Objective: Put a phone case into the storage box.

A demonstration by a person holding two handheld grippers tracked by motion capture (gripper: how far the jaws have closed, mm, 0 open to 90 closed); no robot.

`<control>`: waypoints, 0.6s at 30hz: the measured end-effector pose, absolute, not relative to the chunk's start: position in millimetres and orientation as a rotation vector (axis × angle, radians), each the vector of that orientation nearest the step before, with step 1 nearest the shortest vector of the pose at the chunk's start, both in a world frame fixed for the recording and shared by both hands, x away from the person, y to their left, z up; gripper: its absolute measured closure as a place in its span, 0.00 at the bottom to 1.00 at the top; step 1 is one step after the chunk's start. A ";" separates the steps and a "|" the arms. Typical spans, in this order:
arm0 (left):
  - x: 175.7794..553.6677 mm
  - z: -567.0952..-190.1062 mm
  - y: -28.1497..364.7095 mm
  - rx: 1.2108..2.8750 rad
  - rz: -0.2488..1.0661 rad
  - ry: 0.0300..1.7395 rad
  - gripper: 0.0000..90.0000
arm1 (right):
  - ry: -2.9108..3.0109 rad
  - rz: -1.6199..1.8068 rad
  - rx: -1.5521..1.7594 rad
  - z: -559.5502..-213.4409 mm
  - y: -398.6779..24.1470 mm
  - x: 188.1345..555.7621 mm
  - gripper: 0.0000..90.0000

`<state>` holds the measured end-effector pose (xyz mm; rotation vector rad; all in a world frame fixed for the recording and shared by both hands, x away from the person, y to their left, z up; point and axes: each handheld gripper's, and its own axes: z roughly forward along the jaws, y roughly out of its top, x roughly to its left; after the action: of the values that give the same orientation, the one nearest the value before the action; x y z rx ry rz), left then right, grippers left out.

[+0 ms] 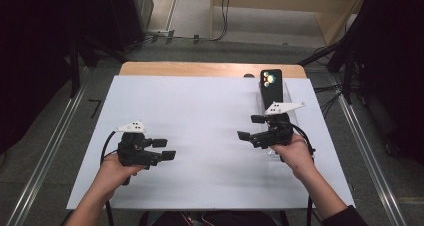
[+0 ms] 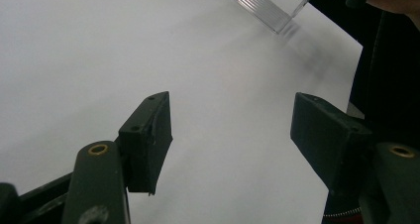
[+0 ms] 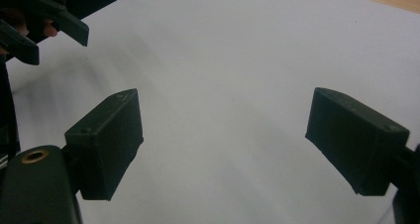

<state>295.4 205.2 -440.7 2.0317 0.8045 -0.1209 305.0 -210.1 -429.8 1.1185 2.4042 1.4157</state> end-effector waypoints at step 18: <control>279.1 -441.8 205.6 2.040 -0.116 0.777 0.37 | 2.461 1.414 1.058 -436.5 -209.5 279.8 0.14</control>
<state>279.1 205.6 -441.8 2.0402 0.7774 -0.1158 279.8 -209.5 -436.5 1.0581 2.4614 1.4139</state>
